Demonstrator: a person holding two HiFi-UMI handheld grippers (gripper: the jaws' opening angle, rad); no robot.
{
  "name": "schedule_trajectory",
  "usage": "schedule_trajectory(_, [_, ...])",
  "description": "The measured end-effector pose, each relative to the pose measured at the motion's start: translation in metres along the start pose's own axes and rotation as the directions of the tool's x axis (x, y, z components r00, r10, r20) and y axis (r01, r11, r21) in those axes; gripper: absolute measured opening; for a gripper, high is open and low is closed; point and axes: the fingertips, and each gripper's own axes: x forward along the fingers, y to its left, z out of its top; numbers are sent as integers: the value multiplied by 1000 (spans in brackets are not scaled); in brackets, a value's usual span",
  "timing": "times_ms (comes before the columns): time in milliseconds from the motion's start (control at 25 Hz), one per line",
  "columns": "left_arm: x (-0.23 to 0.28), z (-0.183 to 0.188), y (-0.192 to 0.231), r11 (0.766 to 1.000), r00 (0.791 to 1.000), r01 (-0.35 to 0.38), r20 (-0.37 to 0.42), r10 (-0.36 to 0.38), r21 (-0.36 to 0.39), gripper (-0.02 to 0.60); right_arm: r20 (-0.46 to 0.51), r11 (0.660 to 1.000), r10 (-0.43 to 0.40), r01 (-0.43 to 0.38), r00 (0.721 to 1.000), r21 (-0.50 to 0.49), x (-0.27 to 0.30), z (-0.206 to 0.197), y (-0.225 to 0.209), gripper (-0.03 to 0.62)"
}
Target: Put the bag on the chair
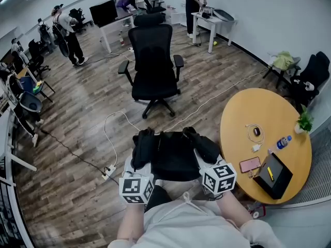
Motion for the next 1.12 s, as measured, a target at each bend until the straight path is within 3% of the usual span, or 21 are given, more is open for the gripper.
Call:
schedule_trajectory(440, [53,-7,52,999,999,29,-23,-29,-23,29,-33,1000,-15,15,999,14,68,8,0,28])
schedule_trajectory(1120, [211,25,218,992,992,123,-26,-124,-33,29,-34,995,-94,95,995,41,272,82,10,28])
